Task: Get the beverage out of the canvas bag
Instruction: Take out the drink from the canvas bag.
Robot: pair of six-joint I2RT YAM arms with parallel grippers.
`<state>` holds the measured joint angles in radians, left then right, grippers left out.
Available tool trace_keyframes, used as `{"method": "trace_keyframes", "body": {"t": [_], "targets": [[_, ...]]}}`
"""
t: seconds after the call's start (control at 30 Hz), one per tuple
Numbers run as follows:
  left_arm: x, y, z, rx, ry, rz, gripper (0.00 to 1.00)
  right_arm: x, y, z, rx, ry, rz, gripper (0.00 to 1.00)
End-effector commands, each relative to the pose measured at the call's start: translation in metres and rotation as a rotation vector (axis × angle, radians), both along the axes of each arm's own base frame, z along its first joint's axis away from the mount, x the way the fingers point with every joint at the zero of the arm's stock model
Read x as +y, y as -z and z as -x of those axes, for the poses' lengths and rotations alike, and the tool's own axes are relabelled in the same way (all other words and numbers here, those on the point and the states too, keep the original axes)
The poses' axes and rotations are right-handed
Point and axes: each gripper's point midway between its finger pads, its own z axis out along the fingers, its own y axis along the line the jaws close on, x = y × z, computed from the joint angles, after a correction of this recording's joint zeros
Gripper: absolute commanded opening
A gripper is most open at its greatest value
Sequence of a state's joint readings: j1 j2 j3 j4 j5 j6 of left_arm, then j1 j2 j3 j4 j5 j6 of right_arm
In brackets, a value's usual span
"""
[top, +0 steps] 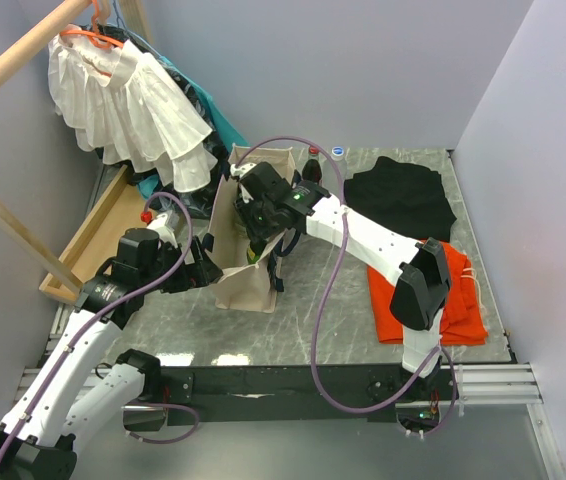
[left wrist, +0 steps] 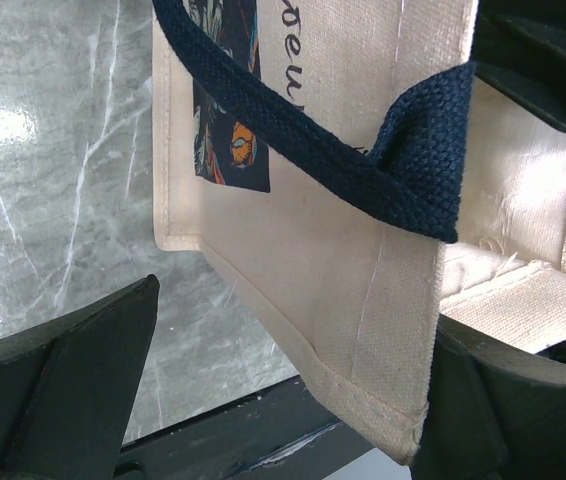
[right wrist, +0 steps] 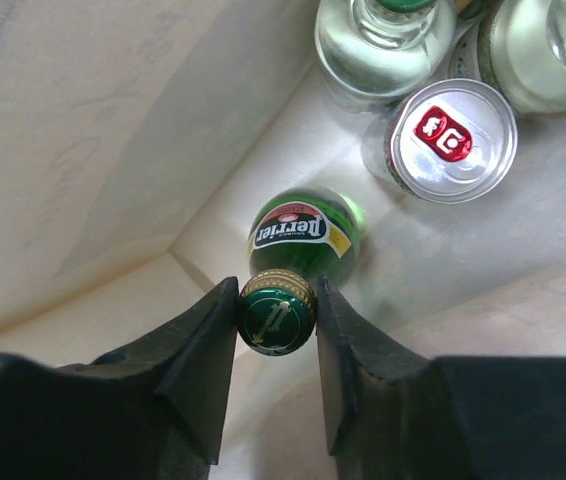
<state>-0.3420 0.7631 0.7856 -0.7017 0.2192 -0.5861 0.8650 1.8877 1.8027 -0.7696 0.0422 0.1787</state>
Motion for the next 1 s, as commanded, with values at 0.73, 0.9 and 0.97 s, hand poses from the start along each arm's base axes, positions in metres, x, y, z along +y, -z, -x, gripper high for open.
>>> {"method": "trace_keyframes", "body": {"t": [0.73,0.9,0.97], "targets": [[0.006,0.004,0.010,0.023,0.024,-0.048,0.95,0.014,-0.044,-0.015,-0.057,-0.032,-0.066,0.00],[0.006,0.003,0.010,0.022,0.024,-0.050,0.95,0.017,-0.060,-0.020,-0.089,-0.033,-0.093,0.00],[0.006,0.004,0.010,0.022,0.025,-0.049,0.95,0.018,-0.065,-0.021,-0.095,-0.033,-0.106,0.00]]}}
